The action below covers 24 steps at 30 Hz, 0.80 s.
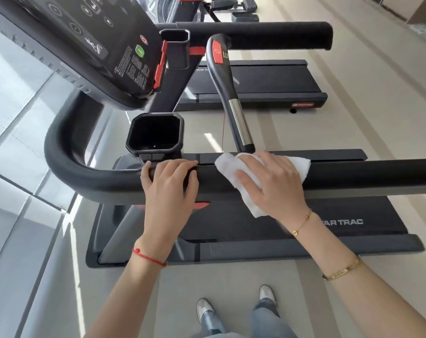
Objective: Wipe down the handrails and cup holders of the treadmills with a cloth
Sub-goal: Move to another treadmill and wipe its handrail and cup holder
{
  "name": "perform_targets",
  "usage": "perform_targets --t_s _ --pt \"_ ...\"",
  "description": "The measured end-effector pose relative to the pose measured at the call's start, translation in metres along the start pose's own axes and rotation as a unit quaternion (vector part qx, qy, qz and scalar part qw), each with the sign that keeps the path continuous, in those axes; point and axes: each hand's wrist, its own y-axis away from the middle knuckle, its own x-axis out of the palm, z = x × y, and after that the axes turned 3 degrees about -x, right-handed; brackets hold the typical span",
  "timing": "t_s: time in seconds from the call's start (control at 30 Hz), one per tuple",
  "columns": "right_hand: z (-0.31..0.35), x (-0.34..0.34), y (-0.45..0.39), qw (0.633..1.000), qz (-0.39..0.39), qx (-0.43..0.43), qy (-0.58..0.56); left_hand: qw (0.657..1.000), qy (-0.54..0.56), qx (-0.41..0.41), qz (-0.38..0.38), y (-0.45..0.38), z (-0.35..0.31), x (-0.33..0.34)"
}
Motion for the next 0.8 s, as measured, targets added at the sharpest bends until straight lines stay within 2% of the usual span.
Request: perform_targets --t_s 0.3,0.7,0.8 --pt "-0.078 -0.028 0.032 0.999 -0.038 0.029 0.018 0.999 -0.026 0.017 -0.009 0.003 -0.079 0.047" --pt "-0.226 -0.086 0.090 0.998 -0.050 0.032 0.031 1.000 0.003 0.015 -0.012 0.008 -0.223 0.132" --pt "-0.260 -0.105 0.099 0.998 -0.025 0.046 0.025 1.000 -0.011 0.019 -0.006 0.013 -0.254 0.148"
